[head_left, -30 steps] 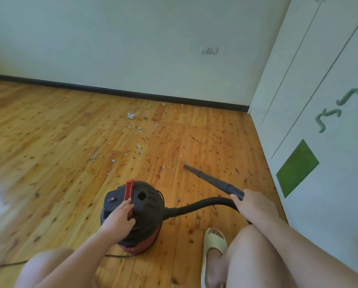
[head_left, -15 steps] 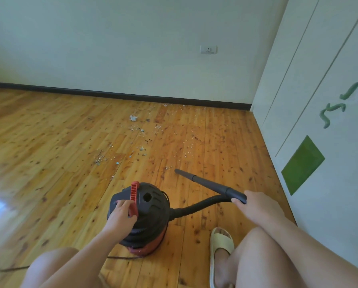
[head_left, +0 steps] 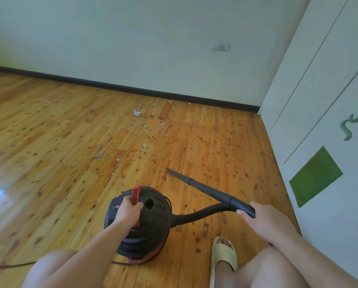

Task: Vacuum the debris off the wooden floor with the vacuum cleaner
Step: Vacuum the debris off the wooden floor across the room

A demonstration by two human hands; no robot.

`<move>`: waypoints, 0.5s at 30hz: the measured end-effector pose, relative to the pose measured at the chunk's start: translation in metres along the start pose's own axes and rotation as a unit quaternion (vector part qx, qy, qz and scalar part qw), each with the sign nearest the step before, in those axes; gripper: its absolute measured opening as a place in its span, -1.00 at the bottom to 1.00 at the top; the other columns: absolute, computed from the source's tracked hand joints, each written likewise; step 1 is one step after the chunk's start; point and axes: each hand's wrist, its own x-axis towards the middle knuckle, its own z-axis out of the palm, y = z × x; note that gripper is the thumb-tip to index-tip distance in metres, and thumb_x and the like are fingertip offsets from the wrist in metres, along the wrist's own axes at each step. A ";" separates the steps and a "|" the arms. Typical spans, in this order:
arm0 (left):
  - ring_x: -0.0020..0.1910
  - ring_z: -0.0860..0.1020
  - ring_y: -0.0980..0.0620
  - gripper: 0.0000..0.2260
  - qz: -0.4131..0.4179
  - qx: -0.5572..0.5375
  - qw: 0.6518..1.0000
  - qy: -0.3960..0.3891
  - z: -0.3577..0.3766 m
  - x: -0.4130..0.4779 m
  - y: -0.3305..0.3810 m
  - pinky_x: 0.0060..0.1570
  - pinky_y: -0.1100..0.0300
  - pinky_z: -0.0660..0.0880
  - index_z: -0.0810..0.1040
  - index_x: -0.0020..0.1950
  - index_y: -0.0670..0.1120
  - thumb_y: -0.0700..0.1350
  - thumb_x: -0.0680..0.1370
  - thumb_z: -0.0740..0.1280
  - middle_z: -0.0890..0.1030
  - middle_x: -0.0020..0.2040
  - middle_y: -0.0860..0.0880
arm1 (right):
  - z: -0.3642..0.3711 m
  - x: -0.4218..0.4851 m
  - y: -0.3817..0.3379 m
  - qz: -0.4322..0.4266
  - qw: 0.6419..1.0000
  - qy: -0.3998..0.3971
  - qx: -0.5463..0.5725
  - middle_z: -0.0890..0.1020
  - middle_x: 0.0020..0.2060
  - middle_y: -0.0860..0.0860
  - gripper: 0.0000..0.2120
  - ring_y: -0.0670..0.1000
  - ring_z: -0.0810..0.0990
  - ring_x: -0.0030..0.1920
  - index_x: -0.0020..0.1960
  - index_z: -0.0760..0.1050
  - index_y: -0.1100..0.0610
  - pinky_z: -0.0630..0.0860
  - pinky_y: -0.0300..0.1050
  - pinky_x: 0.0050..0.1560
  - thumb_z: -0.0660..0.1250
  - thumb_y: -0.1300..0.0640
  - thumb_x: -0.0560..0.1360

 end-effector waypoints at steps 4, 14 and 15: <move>-0.25 0.54 0.01 -0.76 -0.052 -0.088 0.995 -0.013 0.001 0.016 -0.001 -0.21 0.16 0.50 0.52 0.25 -0.20 -0.07 0.71 0.22 0.60 -0.10 -0.13 | -0.003 0.006 0.002 -0.012 1.000 -0.015 0.005 0.62 -0.24 -0.10 -0.58 -0.10 0.61 -0.28 -0.02 0.43 -0.02 0.43 -0.27 -0.33 0.14 -0.38 0.60; -0.25 0.46 -0.07 -0.70 -0.131 -0.093 0.985 0.066 -0.014 0.021 -0.019 -0.12 0.03 0.45 0.49 0.19 -0.22 0.01 0.71 0.19 0.54 -0.14 -0.19 | -0.011 0.006 -0.016 -0.065 0.996 -0.058 0.002 0.61 -0.33 -0.07 -0.62 -0.11 0.56 -0.37 -0.10 0.45 -0.11 0.38 -0.28 -0.40 0.19 -0.41 0.56; -0.26 0.45 -0.07 -0.71 -0.134 -0.092 0.984 0.069 -0.017 0.020 -0.022 -0.14 0.03 0.45 0.49 0.19 -0.23 0.00 0.70 0.19 0.54 -0.14 -0.19 | -0.011 0.006 -0.021 -0.073 0.996 -0.059 -0.006 0.59 -0.34 -0.07 -0.62 -0.12 0.54 -0.38 -0.11 0.45 -0.10 0.37 -0.28 -0.41 0.19 -0.41 0.56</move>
